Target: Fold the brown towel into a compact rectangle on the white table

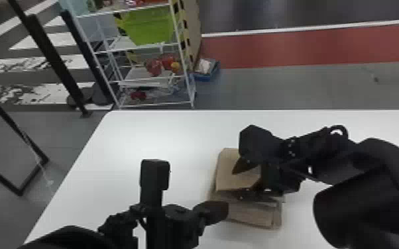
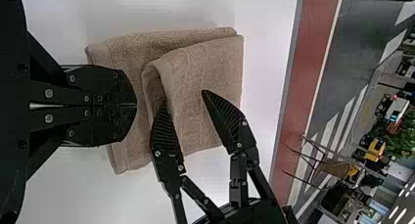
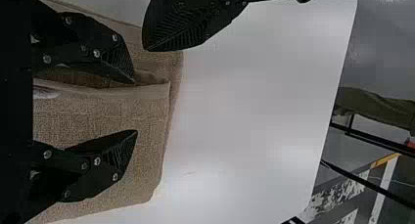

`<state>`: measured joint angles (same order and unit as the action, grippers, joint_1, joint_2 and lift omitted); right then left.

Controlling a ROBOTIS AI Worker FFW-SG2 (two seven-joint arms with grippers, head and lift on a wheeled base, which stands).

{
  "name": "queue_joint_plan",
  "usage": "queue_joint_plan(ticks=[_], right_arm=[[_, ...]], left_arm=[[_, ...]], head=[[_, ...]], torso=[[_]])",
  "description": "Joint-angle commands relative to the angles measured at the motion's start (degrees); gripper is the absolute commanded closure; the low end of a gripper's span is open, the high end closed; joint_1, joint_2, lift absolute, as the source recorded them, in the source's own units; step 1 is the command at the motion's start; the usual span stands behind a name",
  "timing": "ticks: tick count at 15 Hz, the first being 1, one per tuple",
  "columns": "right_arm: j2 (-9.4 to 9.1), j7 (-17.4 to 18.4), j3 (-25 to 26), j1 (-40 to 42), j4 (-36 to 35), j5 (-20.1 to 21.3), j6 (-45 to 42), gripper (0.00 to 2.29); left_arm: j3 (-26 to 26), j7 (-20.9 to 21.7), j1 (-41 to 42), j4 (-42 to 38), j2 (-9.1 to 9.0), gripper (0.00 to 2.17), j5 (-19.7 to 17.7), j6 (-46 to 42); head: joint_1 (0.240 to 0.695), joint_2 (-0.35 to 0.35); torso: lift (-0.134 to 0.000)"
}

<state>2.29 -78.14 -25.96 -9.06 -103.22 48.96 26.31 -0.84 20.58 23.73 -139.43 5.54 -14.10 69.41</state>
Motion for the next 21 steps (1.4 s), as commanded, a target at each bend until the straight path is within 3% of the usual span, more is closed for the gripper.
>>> queue_joint_plan(ticks=[1,11,13,16,18,21], right_arm=[[-0.01,-0.2,-0.5,0.0,0.6,0.2,1.4,0.64],[-0.18,-0.2,-2.8,0.0,1.9,2.8,6.2,0.65],[-0.18,-0.2,-3.4,-1.0,2.9,3.9,7.2,0.84],[-0.18,-0.2,-3.5,-1.6,3.5,3.9,7.4,0.94],[-0.1,-0.2,-3.0,-2.2,3.5,3.6,8.3,1.18],[-0.1,-0.2,-2.5,-2.8,1.9,3.0,10.2,1.24]], left_arm=[[1.1,-0.1,-0.5,1.4,0.08,2.14,0.9,0.2],[5.1,-1.4,-1.5,4.8,0.08,2.14,3.4,-2.7],[5.3,-1.5,-1.6,5.3,0.08,2.14,3.4,-2.8],[5.7,-1.8,-2.0,5.9,0.08,2.14,3.6,-3.2],[6.3,-1.9,-2.2,6.1,0.08,2.14,4.5,-3.2],[6.9,-2.4,-3.0,7.2,0.08,2.14,4.7,-3.2]], head=[[0.695,0.22],[0.695,0.198],[0.695,0.193],[0.695,0.181],[0.695,0.178],[0.695,0.169]], torso=[[-0.122],[-0.122],[-0.122],[-0.122],[-0.122],[-0.122]])
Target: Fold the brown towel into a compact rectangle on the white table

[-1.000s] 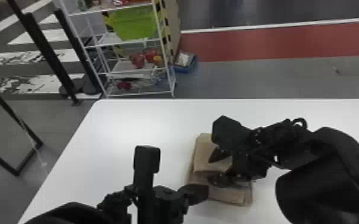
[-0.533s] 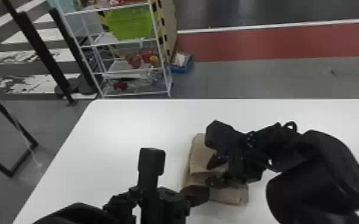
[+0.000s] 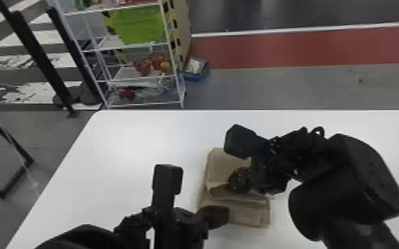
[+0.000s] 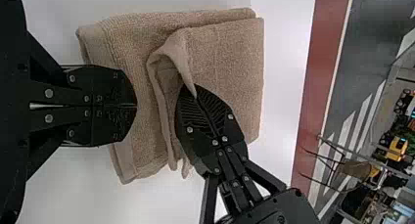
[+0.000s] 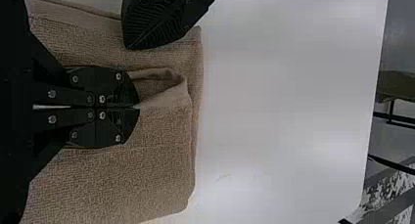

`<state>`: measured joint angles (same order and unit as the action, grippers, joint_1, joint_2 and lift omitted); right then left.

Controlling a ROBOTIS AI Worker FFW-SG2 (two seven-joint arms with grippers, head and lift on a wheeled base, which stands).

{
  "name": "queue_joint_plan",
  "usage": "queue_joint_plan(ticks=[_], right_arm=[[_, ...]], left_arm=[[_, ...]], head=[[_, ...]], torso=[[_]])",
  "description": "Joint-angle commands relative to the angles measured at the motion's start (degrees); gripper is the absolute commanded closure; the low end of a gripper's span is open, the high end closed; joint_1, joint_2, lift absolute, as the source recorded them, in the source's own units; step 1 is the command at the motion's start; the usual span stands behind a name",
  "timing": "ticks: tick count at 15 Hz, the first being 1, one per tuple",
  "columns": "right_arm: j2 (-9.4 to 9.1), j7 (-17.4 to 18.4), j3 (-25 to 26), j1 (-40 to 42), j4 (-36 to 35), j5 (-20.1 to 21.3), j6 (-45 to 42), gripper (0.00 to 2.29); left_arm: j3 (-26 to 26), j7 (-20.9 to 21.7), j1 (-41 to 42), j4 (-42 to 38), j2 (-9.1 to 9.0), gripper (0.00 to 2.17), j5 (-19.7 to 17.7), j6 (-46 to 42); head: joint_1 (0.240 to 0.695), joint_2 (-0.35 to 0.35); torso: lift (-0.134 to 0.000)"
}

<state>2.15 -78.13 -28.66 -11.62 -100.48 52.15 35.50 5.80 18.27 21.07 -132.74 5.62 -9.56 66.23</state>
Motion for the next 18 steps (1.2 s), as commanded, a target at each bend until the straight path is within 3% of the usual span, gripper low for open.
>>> queue_joint_plan(ticks=[1,12,13,15,18], right_arm=[[0.04,-0.2,0.2,-0.4,-1.9,-0.3,1.6,1.24],[0.48,-0.2,-1.7,0.1,-4.9,-2.3,6.5,1.25],[0.48,-0.2,-1.9,0.6,-4.5,-1.7,6.5,1.12],[0.57,-0.2,-1.8,1.1,-4.4,-1.6,6.5,0.52],[0.66,-0.2,-2.0,1.4,-3.4,-0.6,6.5,0.42]], left_arm=[[0.4,-0.3,-0.6,1.0,0.0,2.14,0.2,0.0],[2.0,-1.1,-1.7,2.6,0.0,2.14,0.6,-0.4],[2.1,-1.1,-1.8,2.6,0.0,2.14,0.6,-0.4],[2.0,-1.1,-1.9,2.5,0.0,2.14,0.6,-0.4],[2.1,-1.1,-1.9,2.5,0.0,2.14,0.6,-0.7]], head=[[0.695,0.166],[0.695,0.157],[0.695,0.159],[0.695,0.164],[0.695,0.162]], torso=[[-0.122],[-0.122],[-0.122],[-0.122],[-0.122]])
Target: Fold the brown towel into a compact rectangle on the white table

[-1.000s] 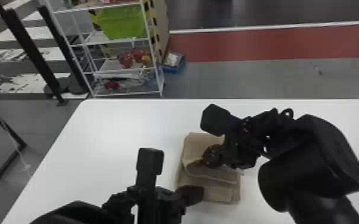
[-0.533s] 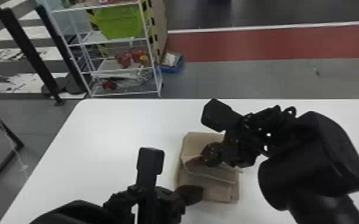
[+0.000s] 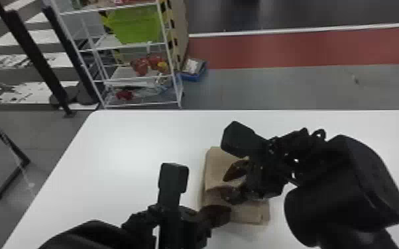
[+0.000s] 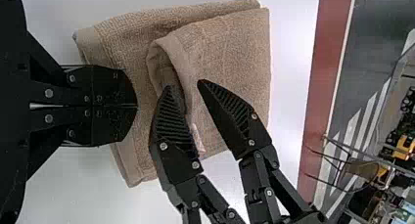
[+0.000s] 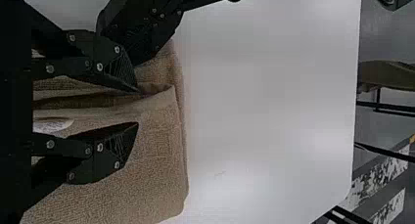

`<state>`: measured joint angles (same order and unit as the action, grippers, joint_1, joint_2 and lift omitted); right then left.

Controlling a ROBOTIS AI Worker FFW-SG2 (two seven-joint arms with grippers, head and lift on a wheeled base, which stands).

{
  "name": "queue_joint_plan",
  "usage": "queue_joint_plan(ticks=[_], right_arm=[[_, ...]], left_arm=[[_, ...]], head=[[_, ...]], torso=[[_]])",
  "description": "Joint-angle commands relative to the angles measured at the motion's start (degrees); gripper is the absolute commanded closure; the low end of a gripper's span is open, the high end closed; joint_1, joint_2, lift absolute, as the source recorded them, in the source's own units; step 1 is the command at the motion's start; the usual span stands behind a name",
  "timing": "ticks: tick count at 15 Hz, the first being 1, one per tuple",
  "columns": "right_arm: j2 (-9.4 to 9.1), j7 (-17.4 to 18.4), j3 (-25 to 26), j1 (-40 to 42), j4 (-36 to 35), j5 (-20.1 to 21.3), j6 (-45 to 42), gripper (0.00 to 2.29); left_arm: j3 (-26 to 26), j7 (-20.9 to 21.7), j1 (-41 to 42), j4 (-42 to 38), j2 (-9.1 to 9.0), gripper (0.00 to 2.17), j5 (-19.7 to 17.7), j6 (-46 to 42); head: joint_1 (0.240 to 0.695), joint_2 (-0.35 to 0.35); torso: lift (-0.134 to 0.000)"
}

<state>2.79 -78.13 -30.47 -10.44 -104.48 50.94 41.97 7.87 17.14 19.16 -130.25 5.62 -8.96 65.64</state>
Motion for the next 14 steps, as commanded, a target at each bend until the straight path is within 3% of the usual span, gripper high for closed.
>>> queue_joint_plan(ticks=[1,12,14], right_arm=[[0.11,-0.2,-0.4,0.4,1.0,0.9,-0.2,0.42],[2.13,-0.2,-1.3,0.0,1.6,4.3,-0.7,0.59],[2.04,-0.2,-1.3,-0.3,1.6,4.2,-0.5,0.86]], left_arm=[[0.0,0.0,0.0,0.0,0.0,2.14,0.0,-0.3],[-0.4,0.1,-0.1,0.0,0.0,2.14,0.0,-0.1],[-0.1,0.1,-0.1,0.0,0.0,2.14,0.0,-0.1]], head=[[0.695,0.16],[0.695,0.14],[0.695,0.129]], torso=[[-0.122],[-0.122],[-0.122]])
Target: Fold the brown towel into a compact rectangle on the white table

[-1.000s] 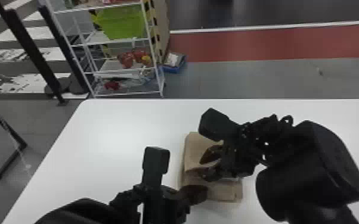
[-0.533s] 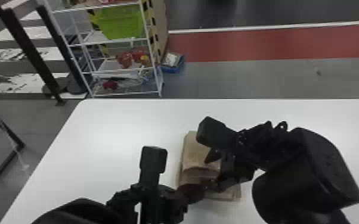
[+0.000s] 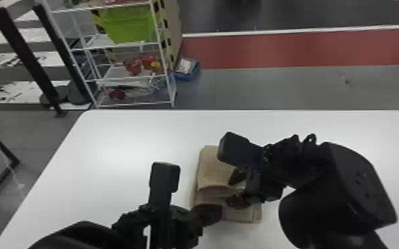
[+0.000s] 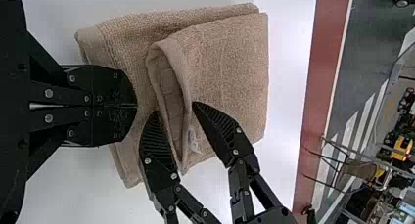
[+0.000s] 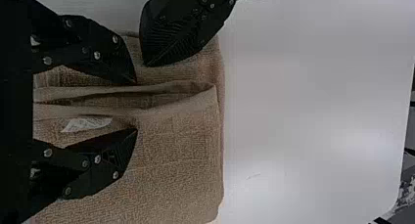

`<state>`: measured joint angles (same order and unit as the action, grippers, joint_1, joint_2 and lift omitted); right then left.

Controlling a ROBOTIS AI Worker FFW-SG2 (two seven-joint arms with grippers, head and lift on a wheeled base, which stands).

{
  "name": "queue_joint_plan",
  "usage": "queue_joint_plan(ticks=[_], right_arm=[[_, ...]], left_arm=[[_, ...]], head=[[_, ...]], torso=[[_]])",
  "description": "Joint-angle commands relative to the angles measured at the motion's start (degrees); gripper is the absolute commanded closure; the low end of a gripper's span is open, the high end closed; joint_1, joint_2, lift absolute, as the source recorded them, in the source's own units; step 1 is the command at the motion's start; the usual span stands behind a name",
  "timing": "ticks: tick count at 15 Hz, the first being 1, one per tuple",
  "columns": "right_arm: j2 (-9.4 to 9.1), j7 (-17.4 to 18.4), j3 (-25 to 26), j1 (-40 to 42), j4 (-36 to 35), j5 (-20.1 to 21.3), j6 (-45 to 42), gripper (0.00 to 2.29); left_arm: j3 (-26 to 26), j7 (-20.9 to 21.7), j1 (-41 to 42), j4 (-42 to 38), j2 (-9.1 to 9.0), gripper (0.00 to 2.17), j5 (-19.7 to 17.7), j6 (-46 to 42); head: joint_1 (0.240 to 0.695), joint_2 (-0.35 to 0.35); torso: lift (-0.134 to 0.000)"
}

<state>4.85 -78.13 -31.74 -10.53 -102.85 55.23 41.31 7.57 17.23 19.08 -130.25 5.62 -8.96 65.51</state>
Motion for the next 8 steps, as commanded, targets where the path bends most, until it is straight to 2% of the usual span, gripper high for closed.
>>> queue_joint_plan(ticks=[1,2,4,8], right_arm=[[-0.01,-0.2,0.0,-0.4,0.0,0.0,0.1,0.94],[-0.01,-0.2,0.2,-0.5,0.0,-0.4,0.1,0.94],[-0.01,-0.2,0.3,-0.6,-0.4,-0.8,0.7,1.29],[0.08,-0.2,0.6,-0.7,-4.9,-2.3,3.1,1.38]], left_arm=[[0.2,0.0,0.0,0.1,0.0,2.14,0.0,0.0],[0.2,0.0,0.0,0.1,0.0,2.14,0.0,0.0],[0.2,0.0,0.0,0.1,0.09,2.14,0.1,0.0],[0.2,0.0,-0.1,0.3,0.0,2.14,0.2,0.0]], head=[[0.695,0.126],[0.695,0.124],[0.695,0.122],[0.695,0.126]], torso=[[-0.122],[-0.122],[-0.122],[-0.122]])
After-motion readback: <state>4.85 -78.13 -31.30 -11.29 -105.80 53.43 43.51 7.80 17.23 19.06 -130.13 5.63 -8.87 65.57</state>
